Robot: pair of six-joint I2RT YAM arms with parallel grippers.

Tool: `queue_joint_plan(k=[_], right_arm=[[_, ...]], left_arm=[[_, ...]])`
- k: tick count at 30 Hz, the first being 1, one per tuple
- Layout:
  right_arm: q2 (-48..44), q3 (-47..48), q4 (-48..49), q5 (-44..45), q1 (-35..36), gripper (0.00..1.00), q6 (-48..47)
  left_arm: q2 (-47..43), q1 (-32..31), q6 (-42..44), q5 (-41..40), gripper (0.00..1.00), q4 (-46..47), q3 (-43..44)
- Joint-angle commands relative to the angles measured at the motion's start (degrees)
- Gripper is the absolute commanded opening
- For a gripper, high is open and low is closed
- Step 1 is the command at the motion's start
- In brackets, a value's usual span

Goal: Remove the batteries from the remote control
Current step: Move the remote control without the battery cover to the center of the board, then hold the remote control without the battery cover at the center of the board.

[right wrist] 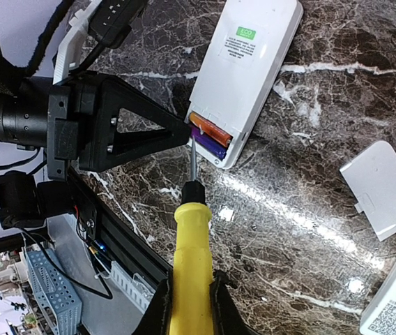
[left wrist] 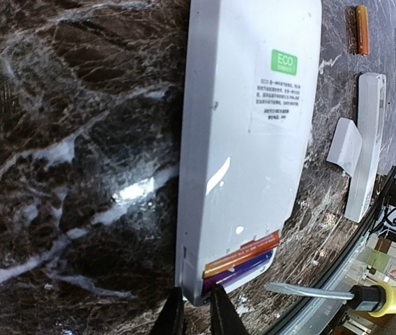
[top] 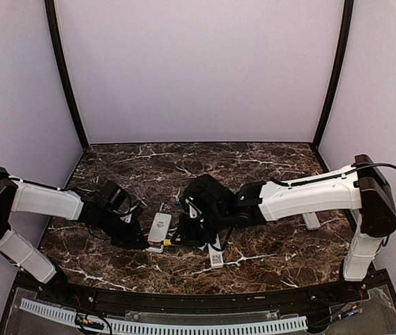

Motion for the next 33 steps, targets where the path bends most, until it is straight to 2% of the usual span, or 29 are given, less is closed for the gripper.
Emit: queue_joint_plan(k=[1,5,13,16,21,24,28,33], right_arm=[[0.1,-0.3,2.5,0.5,-0.3,0.0,-0.5],[-2.3,-1.9,1.9,3.4,-0.5,0.0,0.0],[-7.2,-5.5,1.3,8.0,-0.9,0.0,0.3],[-8.5,-6.0,1.1,8.5,-0.9,0.0,-1.0],[-9.9,-6.7,-1.5,10.2,-0.8,0.0,-0.8],[-10.0,-6.7,-2.4,10.2,-0.7,0.0,0.5],[-8.3,-5.4,-2.8,7.8,-0.5,0.0,5.0],[-4.4,-0.9,-6.7,6.5,0.1,0.0,7.9]], left_arm=[[2.9,-0.5,1.3,-2.4,0.13,-1.8,-2.6],[3.1,-1.6,0.0,1.7,0.13,2.0,-3.3],[2.0,-4.4,-2.7,4.9,0.21,8.4,-2.0],[-1.6,-4.4,-1.9,2.7,0.27,3.9,0.5],[-8.0,-0.8,4.1,-2.5,0.56,-8.0,8.3],[-5.6,3.4,9.1,-3.6,0.71,-15.5,12.5],[3.1,6.9,17.9,-4.2,0.78,-22.1,20.3],[10.0,7.1,20.3,-5.3,0.79,-23.5,24.8]])
